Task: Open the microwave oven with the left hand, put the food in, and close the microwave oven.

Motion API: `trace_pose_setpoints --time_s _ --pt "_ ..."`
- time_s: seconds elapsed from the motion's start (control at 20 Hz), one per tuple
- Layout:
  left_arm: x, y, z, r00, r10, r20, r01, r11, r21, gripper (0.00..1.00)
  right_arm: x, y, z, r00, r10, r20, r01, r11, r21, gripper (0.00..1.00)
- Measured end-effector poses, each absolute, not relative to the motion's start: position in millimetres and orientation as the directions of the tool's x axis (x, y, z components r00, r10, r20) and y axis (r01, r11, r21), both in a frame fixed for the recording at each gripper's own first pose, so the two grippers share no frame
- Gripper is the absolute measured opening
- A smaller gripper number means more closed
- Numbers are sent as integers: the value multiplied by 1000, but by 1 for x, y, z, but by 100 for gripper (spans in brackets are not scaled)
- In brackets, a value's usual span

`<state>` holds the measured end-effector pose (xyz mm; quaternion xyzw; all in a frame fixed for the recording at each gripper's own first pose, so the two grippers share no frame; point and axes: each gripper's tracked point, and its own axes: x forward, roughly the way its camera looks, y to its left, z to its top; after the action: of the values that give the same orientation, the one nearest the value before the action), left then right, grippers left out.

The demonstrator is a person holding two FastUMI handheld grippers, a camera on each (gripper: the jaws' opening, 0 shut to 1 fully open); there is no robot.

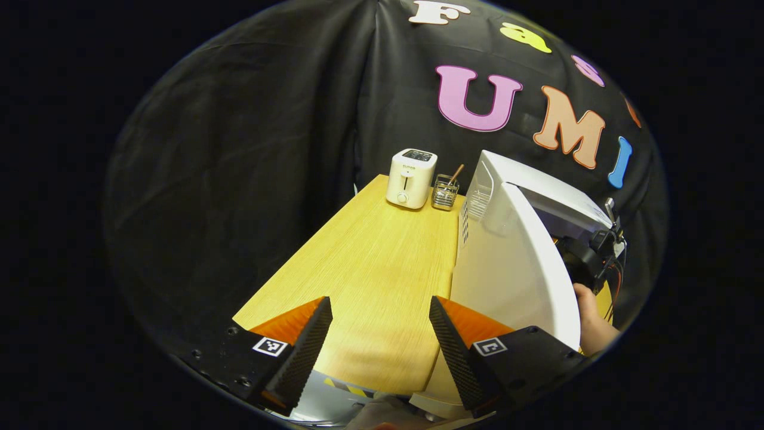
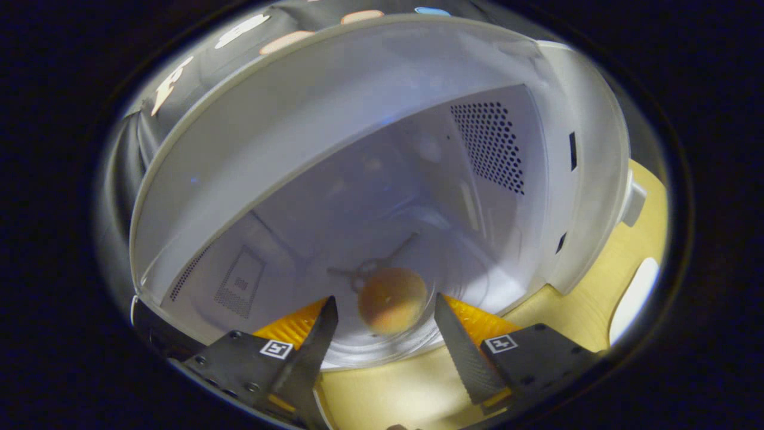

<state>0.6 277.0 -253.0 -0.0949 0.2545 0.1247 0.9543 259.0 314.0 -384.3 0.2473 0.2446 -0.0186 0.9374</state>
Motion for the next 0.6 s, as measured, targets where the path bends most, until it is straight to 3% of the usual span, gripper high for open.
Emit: trace_pose_setpoints --time_s 0.35,0.4,0.6 --pt "-5 274 -256 840 181 -512 -285 950 -131 97 245 308 -372 886 86 -456 140 887 440 99" --pt "-9 273 -256 840 179 -513 -283 950 -132 97 241 308 -371 885 92 -456 135 887 441 92" --pt "-13 275 -257 841 176 -511 -270 956 -116 96 218 309 -370 878 110 -466 118 893 434 92"
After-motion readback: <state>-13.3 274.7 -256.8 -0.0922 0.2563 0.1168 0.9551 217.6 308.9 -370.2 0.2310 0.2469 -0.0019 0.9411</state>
